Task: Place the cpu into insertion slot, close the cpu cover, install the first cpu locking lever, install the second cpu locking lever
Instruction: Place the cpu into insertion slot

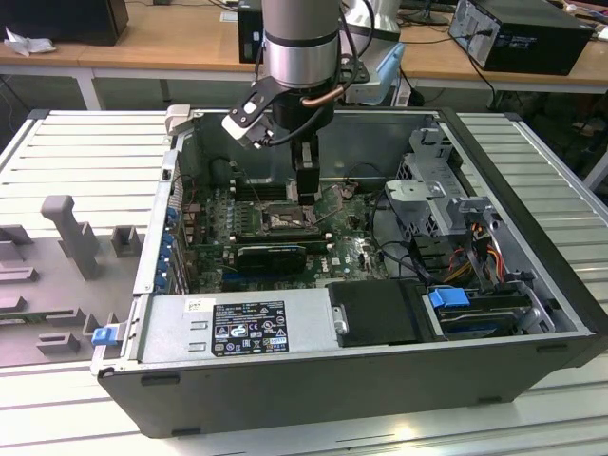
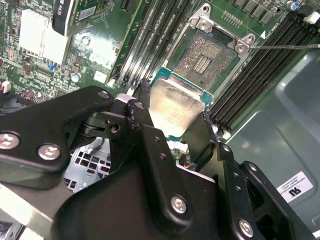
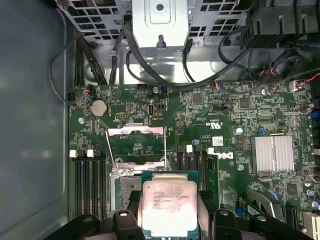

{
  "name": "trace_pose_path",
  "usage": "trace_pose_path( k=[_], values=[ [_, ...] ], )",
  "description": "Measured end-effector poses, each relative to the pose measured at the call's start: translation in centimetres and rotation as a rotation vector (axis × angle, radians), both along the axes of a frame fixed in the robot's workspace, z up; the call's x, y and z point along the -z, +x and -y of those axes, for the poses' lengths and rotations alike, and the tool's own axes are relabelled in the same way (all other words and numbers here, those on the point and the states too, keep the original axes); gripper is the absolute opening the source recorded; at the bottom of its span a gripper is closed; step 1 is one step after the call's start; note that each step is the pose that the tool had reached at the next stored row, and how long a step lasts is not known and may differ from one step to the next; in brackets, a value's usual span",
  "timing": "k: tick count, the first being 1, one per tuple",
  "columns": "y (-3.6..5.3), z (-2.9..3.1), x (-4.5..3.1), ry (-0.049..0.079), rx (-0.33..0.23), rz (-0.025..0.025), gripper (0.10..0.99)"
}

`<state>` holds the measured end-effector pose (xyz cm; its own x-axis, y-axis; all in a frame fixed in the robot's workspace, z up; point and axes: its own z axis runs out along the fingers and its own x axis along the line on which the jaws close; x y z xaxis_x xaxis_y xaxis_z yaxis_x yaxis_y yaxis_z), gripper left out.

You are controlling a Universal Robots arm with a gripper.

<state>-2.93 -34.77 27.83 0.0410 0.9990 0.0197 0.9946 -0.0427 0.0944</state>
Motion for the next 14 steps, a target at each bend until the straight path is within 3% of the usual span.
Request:
trace_pose_path(
  k=[5,10,14],
  values=[
    [-0.37,-0.14,1.14,0.000,-0.017,0.0000,0.529],
    [-1.02,-0.72,2.95,0.001,-0.018,0.0005,0.529],
    [-1.07,-0.76,3.66,0.002,-0.031,0.0004,0.529]
  ],
)
